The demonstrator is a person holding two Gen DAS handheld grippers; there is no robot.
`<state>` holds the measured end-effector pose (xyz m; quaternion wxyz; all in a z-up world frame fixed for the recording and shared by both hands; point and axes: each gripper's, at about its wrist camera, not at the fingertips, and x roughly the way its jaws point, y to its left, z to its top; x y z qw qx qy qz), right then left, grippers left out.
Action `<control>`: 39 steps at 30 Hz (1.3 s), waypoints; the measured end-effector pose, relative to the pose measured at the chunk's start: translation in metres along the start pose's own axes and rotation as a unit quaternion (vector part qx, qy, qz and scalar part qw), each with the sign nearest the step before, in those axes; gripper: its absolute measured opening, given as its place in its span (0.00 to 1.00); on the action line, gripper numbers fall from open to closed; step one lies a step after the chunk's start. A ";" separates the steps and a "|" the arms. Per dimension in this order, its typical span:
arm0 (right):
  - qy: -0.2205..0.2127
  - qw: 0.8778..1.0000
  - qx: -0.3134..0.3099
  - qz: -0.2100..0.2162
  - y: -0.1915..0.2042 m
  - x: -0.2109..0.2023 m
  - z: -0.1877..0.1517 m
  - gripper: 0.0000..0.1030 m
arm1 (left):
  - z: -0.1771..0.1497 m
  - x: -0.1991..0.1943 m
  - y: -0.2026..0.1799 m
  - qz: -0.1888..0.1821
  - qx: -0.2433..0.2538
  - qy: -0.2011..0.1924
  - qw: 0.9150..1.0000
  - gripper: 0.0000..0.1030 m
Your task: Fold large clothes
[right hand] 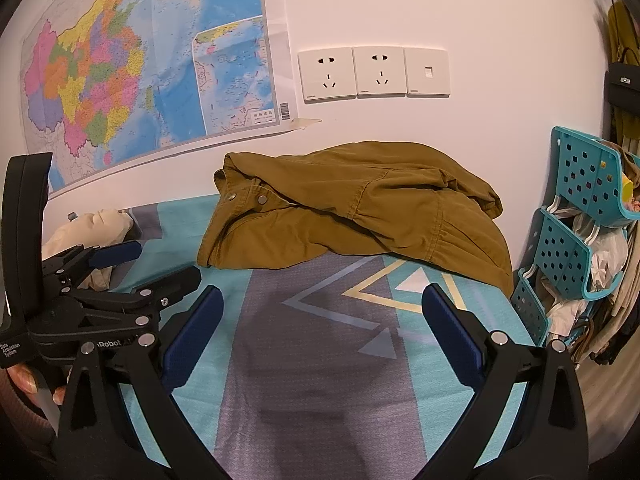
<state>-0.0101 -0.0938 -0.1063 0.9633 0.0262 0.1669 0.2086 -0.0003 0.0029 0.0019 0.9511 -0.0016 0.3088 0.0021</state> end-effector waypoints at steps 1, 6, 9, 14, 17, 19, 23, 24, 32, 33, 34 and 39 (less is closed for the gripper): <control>0.000 1.000 0.000 0.000 0.000 0.000 0.000 0.95 | 0.000 0.000 0.000 0.000 0.000 0.000 1.000 0.93; 0.001 1.000 0.000 0.000 -0.001 0.000 0.000 0.95 | 0.000 0.000 0.000 -0.001 0.000 0.000 1.000 0.93; 0.000 1.000 0.000 0.000 -0.001 0.000 -0.001 0.95 | 0.000 -0.001 0.000 0.000 0.000 0.000 1.000 0.93; 0.001 1.000 0.000 0.000 -0.001 0.000 -0.001 0.95 | 0.000 -0.001 0.001 -0.001 -0.001 0.000 1.000 0.93; 0.001 1.000 0.000 0.000 -0.001 0.000 -0.001 0.95 | 0.000 -0.001 0.000 -0.001 -0.001 0.000 1.000 0.93; 0.001 1.000 0.000 0.000 -0.001 -0.001 -0.001 0.95 | 0.000 -0.001 0.000 -0.001 -0.001 0.001 1.000 0.93; 0.001 1.000 0.000 0.001 -0.002 0.000 -0.001 0.95 | 0.000 -0.001 0.000 -0.002 -0.002 0.001 1.000 0.93; 0.001 1.000 0.000 0.002 -0.002 -0.001 -0.001 0.95 | 0.000 -0.001 0.000 -0.001 -0.002 0.001 1.000 0.93; 0.001 1.000 0.000 0.002 -0.002 0.000 -0.001 0.95 | 0.000 -0.001 0.000 -0.002 -0.001 0.001 1.000 0.93; 0.001 1.000 0.000 0.002 -0.002 0.000 -0.001 0.95 | -0.001 -0.002 0.000 -0.002 -0.001 0.001 1.000 0.93; 0.002 1.000 0.001 0.002 -0.002 0.000 -0.001 0.95 | 0.000 -0.001 0.000 -0.002 -0.001 0.001 1.000 0.93; 0.001 1.000 0.001 0.002 -0.002 0.000 -0.001 0.95 | -0.001 0.000 0.000 0.000 -0.002 0.004 1.000 0.93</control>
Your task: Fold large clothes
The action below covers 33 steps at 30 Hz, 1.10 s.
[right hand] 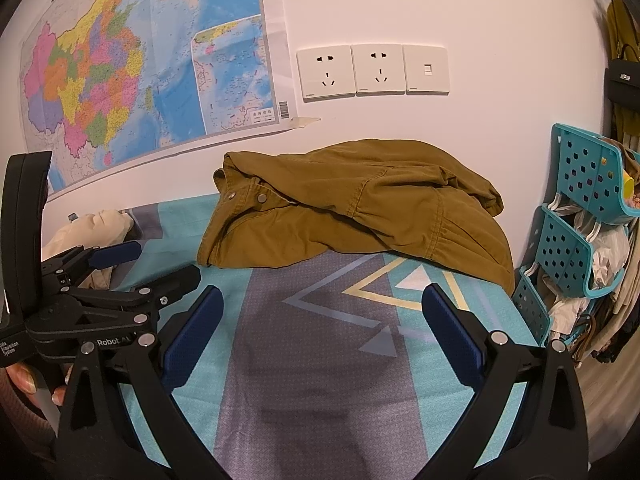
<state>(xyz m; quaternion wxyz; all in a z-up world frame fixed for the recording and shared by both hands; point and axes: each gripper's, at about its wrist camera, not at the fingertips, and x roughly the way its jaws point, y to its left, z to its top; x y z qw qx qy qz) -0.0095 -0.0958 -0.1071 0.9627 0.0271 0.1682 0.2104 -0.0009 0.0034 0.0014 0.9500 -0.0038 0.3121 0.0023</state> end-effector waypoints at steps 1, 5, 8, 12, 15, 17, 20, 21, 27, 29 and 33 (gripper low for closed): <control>0.000 1.000 0.000 0.000 0.000 0.000 0.000 0.95 | 0.000 0.000 0.000 0.001 0.000 0.001 1.000 0.93; 0.001 1.000 0.000 -0.001 0.000 0.000 0.001 0.95 | 0.000 0.001 0.001 0.001 -0.001 0.002 1.000 0.93; 0.002 1.000 0.001 0.000 -0.001 0.001 0.000 0.95 | 0.000 0.002 0.001 0.001 0.000 0.004 1.000 0.93; 0.004 1.000 -0.001 -0.001 0.000 0.004 0.000 0.95 | 0.001 0.004 0.001 0.002 -0.001 0.008 1.000 0.93; 0.005 1.000 -0.004 0.000 0.000 0.007 0.000 0.95 | 0.003 0.008 0.001 0.002 -0.001 0.011 1.000 0.93; 0.007 1.000 -0.011 0.001 0.001 0.012 0.004 0.95 | 0.004 0.011 0.002 0.003 -0.002 0.017 1.000 0.93; 0.008 0.999 -0.031 0.007 0.003 0.022 0.013 0.95 | 0.004 0.020 0.005 0.014 -0.004 0.022 1.000 0.93; 0.007 0.999 -0.043 0.008 0.004 0.029 0.019 0.95 | 0.004 0.026 0.008 0.021 -0.006 0.029 0.999 0.93; 0.026 0.992 -0.121 0.001 0.017 0.093 0.059 0.94 | 0.003 0.057 0.037 0.044 -0.032 0.062 0.997 0.93; 0.038 0.989 -0.145 0.004 0.024 0.118 0.072 0.94 | 0.005 0.066 0.047 0.049 -0.041 0.070 0.996 0.93; 0.056 0.979 -0.198 0.000 0.040 0.169 0.095 0.94 | 0.007 0.083 0.064 0.060 -0.056 0.082 0.993 0.93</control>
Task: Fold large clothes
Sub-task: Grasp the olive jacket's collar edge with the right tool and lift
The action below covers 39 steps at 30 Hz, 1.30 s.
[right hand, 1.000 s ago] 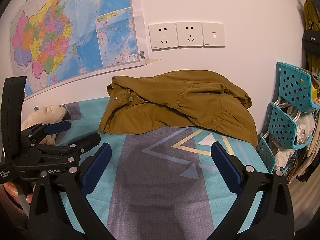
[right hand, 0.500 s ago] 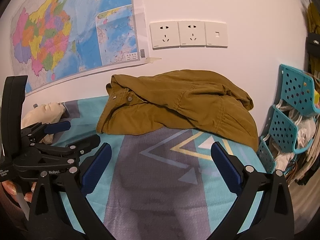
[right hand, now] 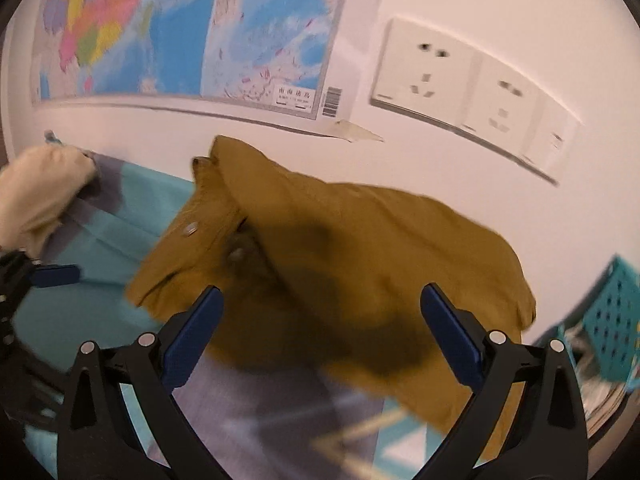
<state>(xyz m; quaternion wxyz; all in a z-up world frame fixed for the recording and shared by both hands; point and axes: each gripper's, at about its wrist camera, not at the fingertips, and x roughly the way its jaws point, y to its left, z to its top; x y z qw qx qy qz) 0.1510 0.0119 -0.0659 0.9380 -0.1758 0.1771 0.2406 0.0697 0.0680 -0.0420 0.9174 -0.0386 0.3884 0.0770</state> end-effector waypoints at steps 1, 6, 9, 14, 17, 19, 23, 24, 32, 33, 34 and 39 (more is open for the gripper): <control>0.006 1.000 -0.006 0.000 0.001 0.007 0.004 0.93 | 0.002 0.004 0.004 0.003 -0.004 0.001 1.000 0.93; 0.054 0.995 -0.081 -0.011 0.005 0.059 0.016 0.66 | 0.009 0.019 0.012 0.012 -0.006 0.008 1.000 0.93; 0.057 0.994 -0.088 0.011 -0.005 0.053 0.019 0.22 | 0.012 0.026 0.015 0.012 -0.007 0.013 1.000 0.93; -0.007 1.000 -0.017 -0.004 -0.060 -0.003 0.046 0.08 | 0.016 0.036 0.025 0.015 -0.014 0.016 1.000 0.93; -0.007 1.000 -0.025 -0.010 -0.071 -0.006 0.057 0.42 | 0.020 0.043 0.029 0.020 -0.016 0.018 1.000 0.93; 0.012 0.999 -0.053 0.000 -0.060 0.007 0.057 0.52 | 0.022 0.044 0.029 0.024 -0.013 0.018 0.999 0.93; 0.033 0.993 -0.115 -0.006 -0.032 0.040 0.063 0.63 | 0.026 0.048 0.033 0.024 -0.015 0.019 0.999 0.93; 0.029 0.992 -0.123 -0.009 -0.027 0.048 0.066 0.64 | 0.026 0.049 0.034 0.024 -0.016 0.019 0.999 0.93; 0.044 0.994 -0.099 0.032 -0.032 0.067 0.096 0.04 | 0.024 0.060 0.057 0.005 -0.016 0.021 1.000 0.93; 0.022 0.996 -0.078 0.040 -0.043 0.049 0.103 0.04 | 0.023 0.060 0.063 0.001 -0.016 0.019 1.000 0.93; 0.002 0.997 -0.054 0.047 -0.059 0.030 0.110 0.04 | 0.023 0.060 0.068 -0.008 -0.014 0.015 1.000 0.93; -0.067 0.994 0.045 0.069 -0.136 -0.064 0.129 0.04 | 0.028 0.051 0.075 -0.067 0.003 -0.023 0.997 0.93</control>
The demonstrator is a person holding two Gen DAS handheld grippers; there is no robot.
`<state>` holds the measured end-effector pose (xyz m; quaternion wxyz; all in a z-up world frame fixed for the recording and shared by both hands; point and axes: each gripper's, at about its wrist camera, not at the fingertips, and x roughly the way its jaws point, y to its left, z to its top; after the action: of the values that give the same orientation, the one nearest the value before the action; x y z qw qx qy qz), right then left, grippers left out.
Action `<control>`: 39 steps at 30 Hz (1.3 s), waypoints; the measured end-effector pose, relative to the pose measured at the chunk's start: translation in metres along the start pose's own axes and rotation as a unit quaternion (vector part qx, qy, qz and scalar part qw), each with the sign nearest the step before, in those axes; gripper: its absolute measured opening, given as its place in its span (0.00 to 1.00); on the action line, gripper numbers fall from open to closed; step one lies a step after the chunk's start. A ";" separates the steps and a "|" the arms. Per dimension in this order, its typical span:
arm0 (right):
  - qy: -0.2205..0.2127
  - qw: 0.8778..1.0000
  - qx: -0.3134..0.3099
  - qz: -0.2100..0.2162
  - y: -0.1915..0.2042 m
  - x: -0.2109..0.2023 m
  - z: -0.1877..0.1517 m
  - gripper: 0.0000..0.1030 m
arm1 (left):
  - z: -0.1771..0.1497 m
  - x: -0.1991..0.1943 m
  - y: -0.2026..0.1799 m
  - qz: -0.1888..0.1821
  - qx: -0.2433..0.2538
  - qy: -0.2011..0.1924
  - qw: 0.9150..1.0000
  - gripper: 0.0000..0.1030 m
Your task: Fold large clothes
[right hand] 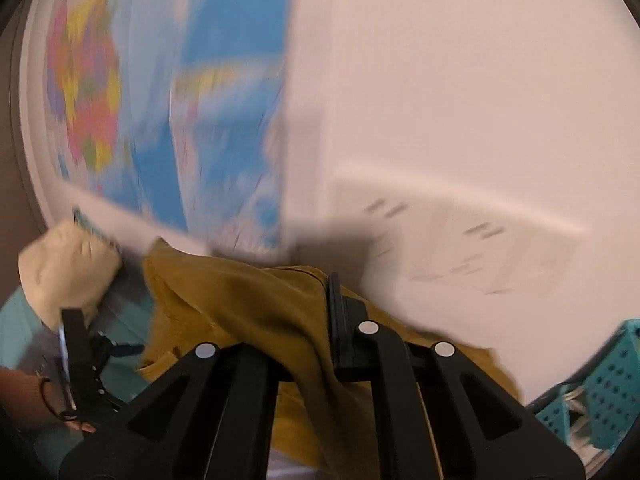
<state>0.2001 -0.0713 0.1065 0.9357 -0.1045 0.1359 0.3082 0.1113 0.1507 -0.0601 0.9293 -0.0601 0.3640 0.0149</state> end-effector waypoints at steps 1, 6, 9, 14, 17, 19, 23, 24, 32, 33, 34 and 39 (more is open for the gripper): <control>-0.014 1.000 0.018 0.003 -0.014 -0.022 0.006 0.04 | 0.003 -0.002 -0.003 -0.018 0.012 -0.013 1.000 0.93; -0.065 0.997 0.043 -0.010 -0.013 -0.079 -0.009 0.03 | 0.020 -0.009 -0.017 -0.076 0.050 -0.062 0.994 0.93; -0.074 0.995 0.059 -0.008 -0.004 -0.085 -0.010 0.03 | 0.013 -0.014 -0.027 -0.142 0.076 -0.084 0.983 0.93; -0.076 0.995 0.068 -0.003 -0.001 -0.087 -0.013 0.03 | -0.007 -0.007 -0.063 -0.125 0.172 -0.088 0.973 0.93; -0.081 0.994 0.072 -0.002 -0.006 -0.091 -0.014 0.03 | 0.006 0.004 -0.070 -0.110 0.161 -0.083 0.977 0.93; -0.084 0.993 0.080 0.000 -0.009 -0.093 -0.015 0.03 | 0.013 0.017 -0.079 -0.084 0.158 -0.077 0.981 0.87; -0.092 0.992 0.085 -0.015 -0.018 -0.111 -0.020 0.03 | 0.036 0.051 -0.064 -0.058 0.144 -0.010 0.988 0.03; -0.093 0.992 0.087 -0.020 -0.021 -0.118 -0.021 0.03 | 0.041 0.052 -0.059 -0.055 0.138 -0.011 0.989 0.02; -0.159 0.979 0.086 -0.091 -0.041 -0.232 -0.005 0.02 | 0.146 -0.043 -0.027 -0.114 0.112 -0.153 0.975 0.01; -0.174 0.977 0.081 -0.097 -0.039 -0.255 0.000 0.02 | 0.162 -0.060 -0.026 -0.125 0.107 -0.174 0.971 0.01; -0.190 0.973 0.071 -0.113 -0.034 -0.278 0.005 0.02 | 0.171 -0.074 -0.029 -0.128 0.104 -0.192 0.967 0.01; -0.242 0.960 0.037 -0.137 -0.009 -0.363 0.019 0.02 | 0.219 -0.184 0.001 -0.130 0.094 -0.300 0.940 0.01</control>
<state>-0.0714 -0.2720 0.2416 0.9771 -0.0097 -0.0990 0.1881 0.1238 0.1820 0.2244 0.9908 -0.0120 0.0567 -0.1225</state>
